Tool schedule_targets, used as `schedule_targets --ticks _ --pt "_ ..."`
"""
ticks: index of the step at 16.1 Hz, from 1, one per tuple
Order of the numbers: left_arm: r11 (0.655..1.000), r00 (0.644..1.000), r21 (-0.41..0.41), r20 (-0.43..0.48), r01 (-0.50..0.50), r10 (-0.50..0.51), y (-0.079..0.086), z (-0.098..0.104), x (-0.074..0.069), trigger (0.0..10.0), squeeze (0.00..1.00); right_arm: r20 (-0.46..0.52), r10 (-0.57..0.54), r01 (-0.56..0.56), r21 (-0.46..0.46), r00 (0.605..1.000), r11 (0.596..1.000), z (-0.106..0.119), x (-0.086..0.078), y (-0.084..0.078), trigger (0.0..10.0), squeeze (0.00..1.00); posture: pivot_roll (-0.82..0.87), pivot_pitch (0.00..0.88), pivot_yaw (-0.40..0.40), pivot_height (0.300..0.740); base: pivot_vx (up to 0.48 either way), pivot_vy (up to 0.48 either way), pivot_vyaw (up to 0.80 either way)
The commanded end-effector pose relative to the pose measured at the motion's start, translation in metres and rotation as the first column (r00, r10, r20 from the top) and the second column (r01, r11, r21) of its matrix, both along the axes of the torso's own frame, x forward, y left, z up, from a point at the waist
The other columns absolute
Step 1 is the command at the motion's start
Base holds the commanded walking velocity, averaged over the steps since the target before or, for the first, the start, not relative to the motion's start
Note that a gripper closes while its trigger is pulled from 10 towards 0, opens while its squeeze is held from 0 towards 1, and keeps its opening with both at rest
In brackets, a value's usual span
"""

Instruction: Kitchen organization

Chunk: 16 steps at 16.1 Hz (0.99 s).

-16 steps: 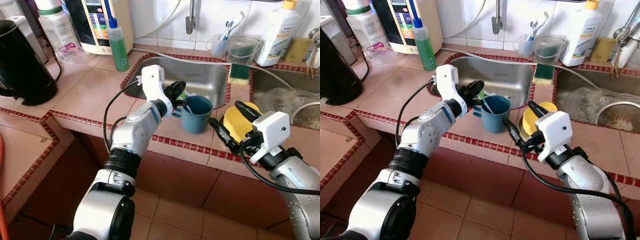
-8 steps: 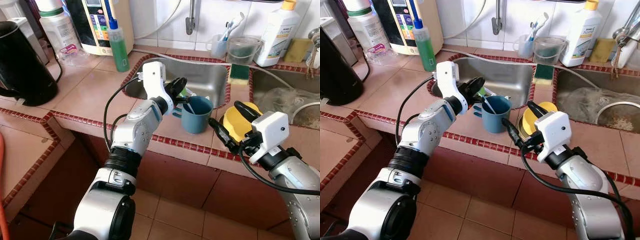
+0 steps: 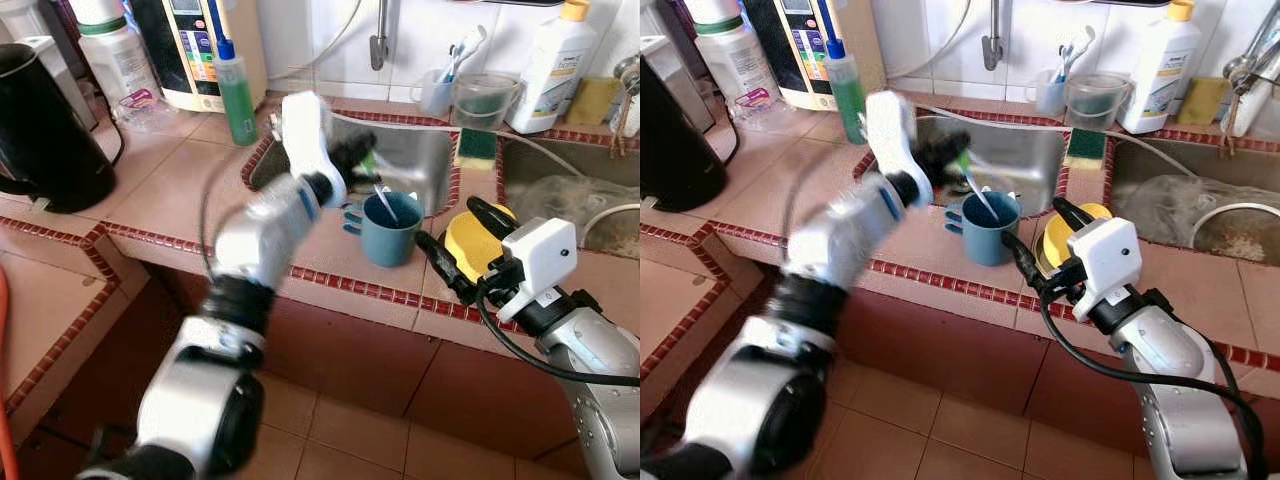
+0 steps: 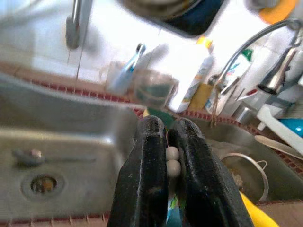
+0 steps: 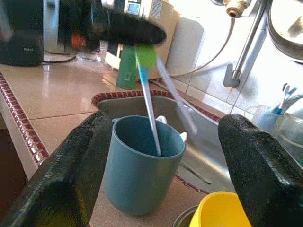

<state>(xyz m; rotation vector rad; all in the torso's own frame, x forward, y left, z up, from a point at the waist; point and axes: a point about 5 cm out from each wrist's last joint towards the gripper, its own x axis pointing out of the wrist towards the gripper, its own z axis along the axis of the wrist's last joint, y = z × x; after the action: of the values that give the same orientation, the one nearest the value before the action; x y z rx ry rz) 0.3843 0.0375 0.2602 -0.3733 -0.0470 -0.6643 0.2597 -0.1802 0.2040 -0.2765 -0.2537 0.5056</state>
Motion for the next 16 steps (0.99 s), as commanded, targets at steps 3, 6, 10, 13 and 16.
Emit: schedule_targets --ticks 3,6,10,13,16 --pt "0.999 0.997 0.008 0.068 0.039 -0.040 0.011 0.023 0.001 10.0 0.00 0.006 0.017 -0.017 -0.004 1.000 1.000 0.001 0.003 0.003 10.0 0.00 -0.19 0.045 0.099 0.740 0.000 0.000 0.00" --pt "0.998 0.993 0.012 0.101 0.068 -0.068 0.021 0.039 0.002 10.0 0.00 0.011 0.017 -0.017 -0.004 1.000 1.000 0.002 0.006 0.003 10.0 0.00 -0.18 0.046 0.100 0.740 0.000 0.000 0.00" --pt "0.998 0.991 -0.039 0.131 0.040 -0.035 0.035 0.054 0.007 10.0 0.00 0.023 0.017 -0.017 0.006 1.000 1.000 0.004 0.010 0.004 10.0 0.00 -0.18 0.044 0.103 0.740 0.000 0.000 0.00" --pt "0.996 0.976 -0.091 0.215 -0.021 0.041 0.051 0.067 0.006 10.0 0.00 0.045 -0.014 0.012 0.050 0.999 0.999 0.008 0.013 0.003 10.0 0.00 -0.18 0.044 0.104 0.740 0.000 0.000 0.00" --pt "0.972 0.939 0.046 0.273 -0.230 0.209 0.074 0.044 0.012 10.0 0.00 0.059 -0.183 0.164 0.233 0.981 0.958 0.014 0.022 -0.006 10.0 0.00 -0.18 0.044 0.101 0.740 0.000 0.000 0.00"
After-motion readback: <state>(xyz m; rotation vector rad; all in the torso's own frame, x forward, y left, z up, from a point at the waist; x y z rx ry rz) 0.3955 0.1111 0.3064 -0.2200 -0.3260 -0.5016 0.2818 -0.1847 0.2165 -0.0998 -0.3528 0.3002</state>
